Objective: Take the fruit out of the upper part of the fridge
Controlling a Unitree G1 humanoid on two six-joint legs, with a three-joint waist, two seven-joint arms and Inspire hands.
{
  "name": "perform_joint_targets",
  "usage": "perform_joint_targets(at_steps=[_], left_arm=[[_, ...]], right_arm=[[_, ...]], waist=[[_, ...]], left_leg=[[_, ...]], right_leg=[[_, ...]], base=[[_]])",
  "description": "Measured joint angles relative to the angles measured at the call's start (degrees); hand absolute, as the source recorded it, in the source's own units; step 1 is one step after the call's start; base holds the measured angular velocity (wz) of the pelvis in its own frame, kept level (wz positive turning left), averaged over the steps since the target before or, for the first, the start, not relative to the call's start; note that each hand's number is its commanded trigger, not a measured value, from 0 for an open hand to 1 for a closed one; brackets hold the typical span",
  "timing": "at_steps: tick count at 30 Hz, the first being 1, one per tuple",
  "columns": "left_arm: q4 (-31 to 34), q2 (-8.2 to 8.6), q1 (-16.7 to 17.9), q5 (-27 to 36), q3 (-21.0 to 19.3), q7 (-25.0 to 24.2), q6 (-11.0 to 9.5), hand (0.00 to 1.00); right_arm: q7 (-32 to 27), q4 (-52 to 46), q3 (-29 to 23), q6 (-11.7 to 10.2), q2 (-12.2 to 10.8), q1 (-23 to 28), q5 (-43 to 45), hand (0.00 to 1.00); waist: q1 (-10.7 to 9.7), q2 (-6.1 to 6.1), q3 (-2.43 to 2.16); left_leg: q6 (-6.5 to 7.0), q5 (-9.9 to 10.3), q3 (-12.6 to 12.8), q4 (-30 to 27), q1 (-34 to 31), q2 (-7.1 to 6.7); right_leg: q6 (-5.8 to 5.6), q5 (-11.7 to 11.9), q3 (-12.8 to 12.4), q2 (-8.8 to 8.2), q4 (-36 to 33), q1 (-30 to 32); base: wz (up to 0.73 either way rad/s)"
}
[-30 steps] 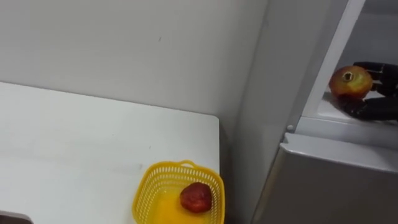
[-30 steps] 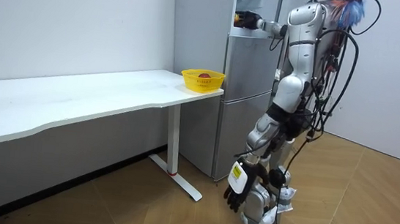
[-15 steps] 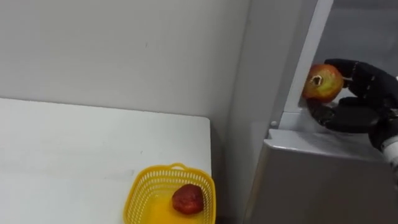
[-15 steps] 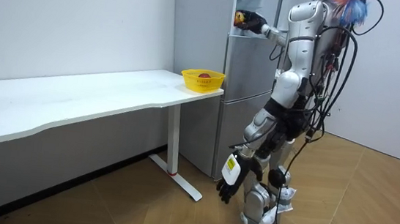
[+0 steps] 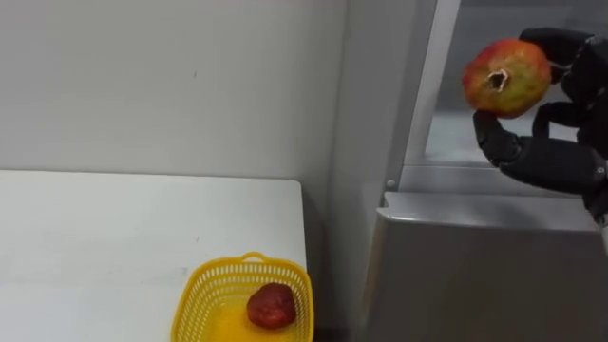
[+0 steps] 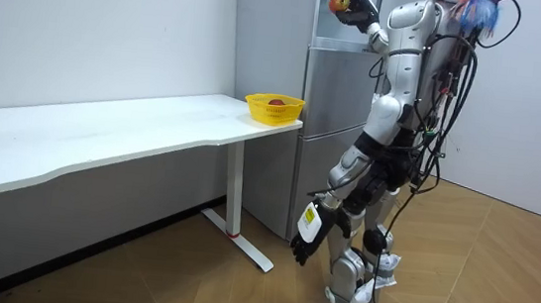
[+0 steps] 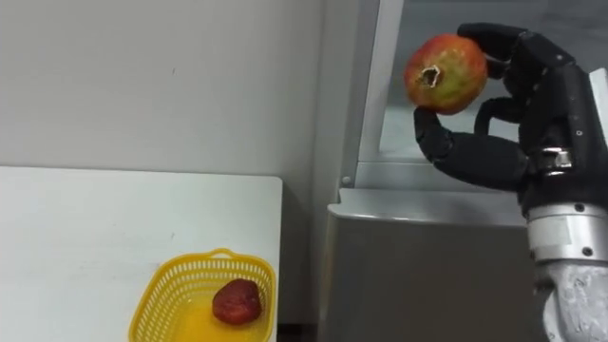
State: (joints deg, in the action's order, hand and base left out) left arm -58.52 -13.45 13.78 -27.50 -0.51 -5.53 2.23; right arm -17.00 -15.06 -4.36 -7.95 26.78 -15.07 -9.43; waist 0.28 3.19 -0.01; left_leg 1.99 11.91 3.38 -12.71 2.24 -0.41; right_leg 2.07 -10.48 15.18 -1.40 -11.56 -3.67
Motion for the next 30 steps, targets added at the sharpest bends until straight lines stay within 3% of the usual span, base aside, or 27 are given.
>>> perform_joint_targets(at_steps=[3,10,12,18,23,30], left_arm=[[-1.3,0.59,-0.9,0.5,0.4,0.2,-0.4,0.0],[-3.0,0.7,-1.9,0.9,1.2,0.2,-0.4,0.0],[-4.2,0.74,-3.1,0.9,1.4,0.2,-0.3,0.0],[-6.0,0.91,-5.4,0.9,4.4,0.2,-0.6,0.0],[-6.2,0.72,-5.3,0.9,7.6,-0.3,-1.0,0.0],[-6.1,0.62,-5.4,1.0,8.7,-1.0,-1.0,0.0]], right_arm=[[-0.6,-1.9,0.2,-0.7,-0.5,1.3,3.2,1.0],[0.3,-9.2,2.1,-0.9,-3.1,4.2,10.2,1.0],[2.0,-10.1,4.2,-0.8,-4.6,4.7,12.2,1.0],[7.9,-10.2,9.0,-0.8,-5.9,5.4,17.2,1.0],[9.9,-10.1,12.0,-0.8,-5.9,5.4,19.0,1.0],[14.7,-6.9,19.0,-0.6,-5.9,5.4,19.3,1.0]], waist=[[0.2,-0.56,0.15],[0.3,-0.49,-0.21],[0.6,-0.27,-0.28],[1.9,0.0,-0.15],[2.7,0.3,0.1],[4.0,1.04,0.12]], left_leg=[[0.04,0.0,0.7,0.3,0.3,0.01],[0.01,0.0,1.5,1.1,0.4,0.2],[-0.02,0.0,2.1,1.1,0.5,0.37],[-0.13,0.2,2.4,1.1,0.5,0.51],[-0.12,0.2,2.0,0.9,0.2,0.49],[-0.14,0.1,1.2,1.1,0.3,0.41]], right_leg=[[-0.11,-0.1,-0.7,0.06,0.0,0.0],[-0.07,-0.1,-1.2,0.24,0.0,0.5],[-0.06,-0.1,-1.6,0.36,-0.1,0.7],[-0.01,-0.1,-1.8,0.47,-0.1,0.7],[0.02,0.0,-1.0,0.37,0.0,0.7],[0.11,0.0,-0.7,0.49,1.0,0.0]], base=[[-0.08],[-0.05],[-0.1],[-0.04],[0.03],[0.04]])
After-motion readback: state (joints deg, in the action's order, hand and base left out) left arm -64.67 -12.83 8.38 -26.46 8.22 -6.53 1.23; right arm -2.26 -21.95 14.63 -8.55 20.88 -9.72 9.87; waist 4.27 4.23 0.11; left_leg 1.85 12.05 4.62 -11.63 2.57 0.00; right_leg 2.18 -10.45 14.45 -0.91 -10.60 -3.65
